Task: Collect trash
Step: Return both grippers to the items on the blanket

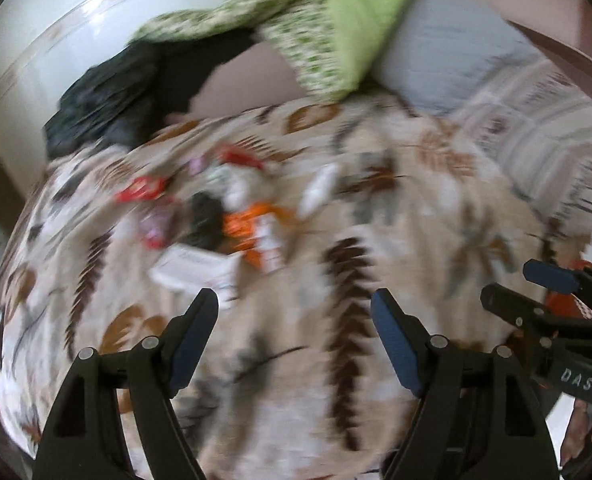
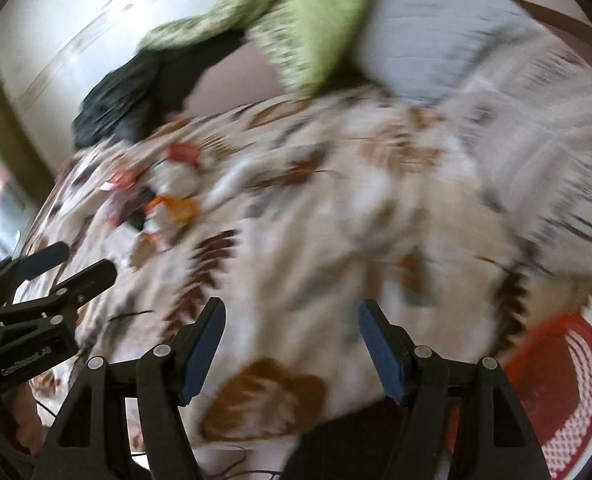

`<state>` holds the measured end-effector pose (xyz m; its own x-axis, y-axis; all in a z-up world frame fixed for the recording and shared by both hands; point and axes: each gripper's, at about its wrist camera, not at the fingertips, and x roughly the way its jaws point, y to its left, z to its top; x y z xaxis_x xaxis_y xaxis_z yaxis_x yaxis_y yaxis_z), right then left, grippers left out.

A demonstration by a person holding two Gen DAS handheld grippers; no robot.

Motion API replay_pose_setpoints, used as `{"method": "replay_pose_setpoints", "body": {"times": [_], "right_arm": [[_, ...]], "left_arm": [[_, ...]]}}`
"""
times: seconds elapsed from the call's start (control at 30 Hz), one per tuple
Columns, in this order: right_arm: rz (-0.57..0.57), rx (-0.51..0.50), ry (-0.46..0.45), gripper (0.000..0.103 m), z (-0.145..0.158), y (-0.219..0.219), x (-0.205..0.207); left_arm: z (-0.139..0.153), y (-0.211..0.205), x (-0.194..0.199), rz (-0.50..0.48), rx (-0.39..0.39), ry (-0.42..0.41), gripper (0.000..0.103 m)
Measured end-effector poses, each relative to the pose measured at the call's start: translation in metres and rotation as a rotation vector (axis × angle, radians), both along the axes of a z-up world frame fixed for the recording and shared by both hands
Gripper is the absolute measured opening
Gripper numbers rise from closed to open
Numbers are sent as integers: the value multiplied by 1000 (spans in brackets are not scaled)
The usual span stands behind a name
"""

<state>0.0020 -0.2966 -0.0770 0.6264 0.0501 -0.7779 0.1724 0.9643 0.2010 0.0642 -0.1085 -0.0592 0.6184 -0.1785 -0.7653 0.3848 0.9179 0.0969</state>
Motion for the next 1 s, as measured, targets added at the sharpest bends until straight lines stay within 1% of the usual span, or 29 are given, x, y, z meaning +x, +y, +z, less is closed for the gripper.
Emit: {"method": "replay_pose_setpoints", "body": {"times": [0.1, 0.23, 0.33, 0.43, 0.53, 0.6, 0.7, 0.73, 0.77, 0.87, 0.93, 0.97, 1.0], "right_arm": [[80, 9, 12, 72, -5, 31, 26], [140, 20, 19, 73, -9, 55, 50], [172, 4, 31, 73, -14, 64, 62], [185, 1, 50, 73, -21, 68, 68], [183, 11, 69, 73, -27, 67, 72], [179, 16, 81, 73, -32, 64, 74], [170, 21, 94, 73, -37, 60, 77], [168, 23, 96, 73, -38, 59, 78], [165, 26, 98, 73, -39, 58, 79], [160, 37, 103, 73, -41, 56, 83], [162, 39, 104, 73, -43, 57, 87], [164, 41, 105, 73, -44, 57, 89], [169, 43, 105, 73, -44, 59, 92]], "left_arm": [[-13, 37, 21, 83, 3, 27, 78], [-33, 80, 50, 197, 2, 78, 78], [-48, 108, 73, 271, -60, 155, 78], [-67, 128, 103, 331, -162, 257, 78], [-79, 129, 123, 340, -242, 325, 78], [-86, 126, 135, 342, -304, 357, 79], [-94, 115, 152, 358, -335, 382, 81], [-96, 111, 157, 360, -328, 377, 86], [-97, 106, 161, 364, -307, 365, 89], [-102, 87, 169, 366, -218, 337, 94], [-106, 71, 171, 347, -115, 313, 94], [-107, 70, 171, 337, -94, 306, 92], [-106, 68, 167, 324, -81, 293, 86]]}}
